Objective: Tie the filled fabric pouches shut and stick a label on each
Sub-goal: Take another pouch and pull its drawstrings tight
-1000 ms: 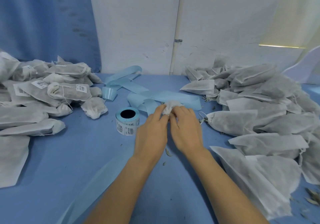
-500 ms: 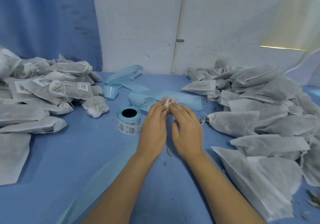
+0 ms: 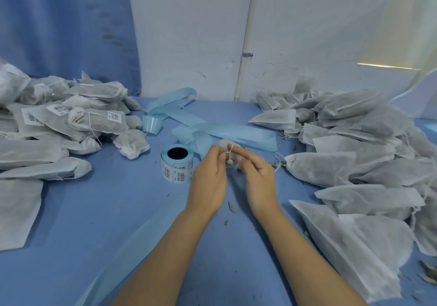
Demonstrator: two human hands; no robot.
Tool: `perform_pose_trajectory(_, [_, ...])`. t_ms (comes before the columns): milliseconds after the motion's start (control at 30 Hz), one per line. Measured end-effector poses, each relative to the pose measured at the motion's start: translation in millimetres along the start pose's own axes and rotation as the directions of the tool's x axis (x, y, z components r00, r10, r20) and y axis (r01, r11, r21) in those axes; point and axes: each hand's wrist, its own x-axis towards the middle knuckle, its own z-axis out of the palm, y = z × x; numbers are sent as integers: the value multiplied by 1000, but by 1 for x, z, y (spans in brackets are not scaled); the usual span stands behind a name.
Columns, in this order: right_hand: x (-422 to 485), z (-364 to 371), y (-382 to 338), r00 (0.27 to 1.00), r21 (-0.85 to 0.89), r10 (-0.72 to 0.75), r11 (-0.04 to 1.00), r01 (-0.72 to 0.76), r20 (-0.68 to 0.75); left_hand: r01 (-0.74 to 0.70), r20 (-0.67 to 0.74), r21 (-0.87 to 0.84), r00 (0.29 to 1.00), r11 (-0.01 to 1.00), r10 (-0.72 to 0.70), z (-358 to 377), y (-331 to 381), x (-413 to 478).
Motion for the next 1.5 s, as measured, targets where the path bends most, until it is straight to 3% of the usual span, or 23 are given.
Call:
perform_pose_trajectory(67, [1, 0, -1, 999, 166, 40, 985, -45, 33, 60, -45, -90, 997, 994, -64, -1, 1, 1])
perform_pose_trajectory(200, [1, 2, -2, 992, 257, 78, 961, -100, 97, 89, -96, -140, 990, 986, -103, -4, 3, 4])
perform_pose_trajectory(767, [9, 3, 2, 960, 43, 171, 982, -185, 220, 88, -125, -230, 985, 969, -119, -6, 4, 4])
perform_pose_trajectory(900, [8, 7, 1, 926, 109, 196, 964, -242, 324, 139, -124, -348, 973, 927, -192, -5, 4, 6])
perform_pose_trajectory(1067, [14, 3, -2, 926, 200, 231, 934, -297, 297, 150, -103, -379, 974, 913, -203, -4, 3, 7])
perform_pose_trajectory(1233, [14, -13, -16, 917, 101, 207, 962, -255, 341, 105, -86, -316, 987, 943, -139, -7, -4, 8])
perform_pose_trajectory(1500, [17, -18, -14, 858, 430, 350, 754, -496, 376, 47, -37, -256, 998, 966, -58, -6, -2, 6])
